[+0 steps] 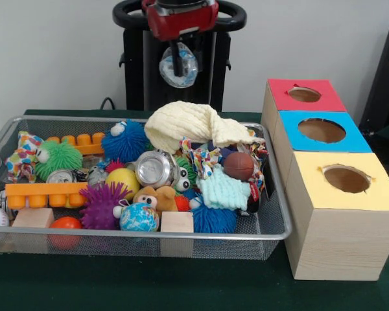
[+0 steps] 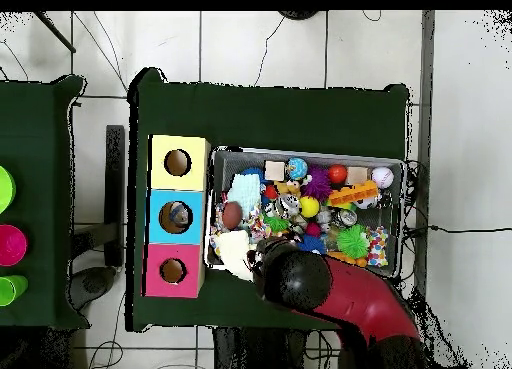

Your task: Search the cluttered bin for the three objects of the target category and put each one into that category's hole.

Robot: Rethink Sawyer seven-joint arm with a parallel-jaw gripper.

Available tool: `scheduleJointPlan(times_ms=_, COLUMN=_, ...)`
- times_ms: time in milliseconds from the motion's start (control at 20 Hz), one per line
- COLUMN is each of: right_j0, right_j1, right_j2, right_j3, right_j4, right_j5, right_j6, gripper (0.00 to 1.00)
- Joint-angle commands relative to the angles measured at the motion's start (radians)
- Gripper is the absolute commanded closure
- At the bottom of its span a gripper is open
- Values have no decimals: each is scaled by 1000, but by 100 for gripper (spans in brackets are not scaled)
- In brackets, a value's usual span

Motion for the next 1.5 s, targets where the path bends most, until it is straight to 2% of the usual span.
scheduleJointPlan(times_ms=50, right_j0=118, right_j1=22, right_j2=-67, right_j3=57, right_j4=93, right_j5=-127, right_j6=444, gripper=100)
scheduleJointPlan(times_ms=450, right_j0=266, right_j1=81, right_j2=-117, right_j3=28, right_j4=157, right_j5=-188, right_j6=562, gripper=100)
scheduleJointPlan(times_ms=950, right_j0=477, right_j1=153, right_j2=-191, right_j3=-64, right_j4=243, right_j5=-173, right_j6=722, gripper=100)
scheduleJointPlan(times_ms=1250, right_j0=555, right_j1=224, right_j2=-211, right_j3=-147, right_j4=289, right_j5=-170, right_j6=790, gripper=100)
scheduleJointPlan(times_ms=1500, right_j0=599, right_j1=266, right_j2=-220, right_j3=-183, right_j4=319, right_j5=-186, right_j6=835, gripper=100)
